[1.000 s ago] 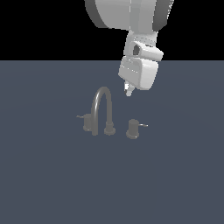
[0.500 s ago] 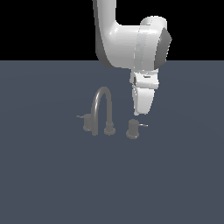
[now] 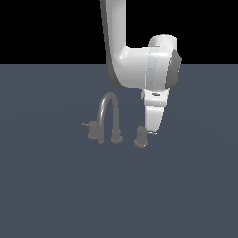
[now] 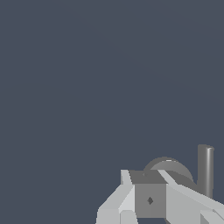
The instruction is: Turn on the faucet by rotating a designated handle.
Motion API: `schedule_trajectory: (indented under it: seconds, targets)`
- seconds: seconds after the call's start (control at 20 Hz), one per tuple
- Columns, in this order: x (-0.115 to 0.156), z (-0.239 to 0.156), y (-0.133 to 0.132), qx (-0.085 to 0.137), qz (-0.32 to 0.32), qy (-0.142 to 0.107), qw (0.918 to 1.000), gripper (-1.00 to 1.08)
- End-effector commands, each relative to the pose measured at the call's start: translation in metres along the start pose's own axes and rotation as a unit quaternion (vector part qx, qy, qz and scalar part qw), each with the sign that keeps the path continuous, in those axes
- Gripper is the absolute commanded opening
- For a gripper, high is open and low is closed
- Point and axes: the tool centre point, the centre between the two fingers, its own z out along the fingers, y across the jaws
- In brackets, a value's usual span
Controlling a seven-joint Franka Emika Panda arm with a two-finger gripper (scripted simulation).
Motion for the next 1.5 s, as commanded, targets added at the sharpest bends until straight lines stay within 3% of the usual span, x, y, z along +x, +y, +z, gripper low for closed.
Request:
schedule_trajectory:
  seconds: [0.0,0.25,0.75,0.85,1.45]
  targets:
    - [0.002,0.003,-0.001,0.001,0.007,0.003,1.0,-1.0]
    - [0.002,0.003,-0.001,0.001,0.006,0.003,1.0,-1.0]
    - [0.019,0.003,0.031,0.001,0.007,0.004,1.0,-1.0]
    - [0.014,0.003,0.023,0.006,0.003,0.005,1.0,-1.0]
    - [0.01,0.003,0.065,0.002,0.006,0.004,1.0,-1.0]
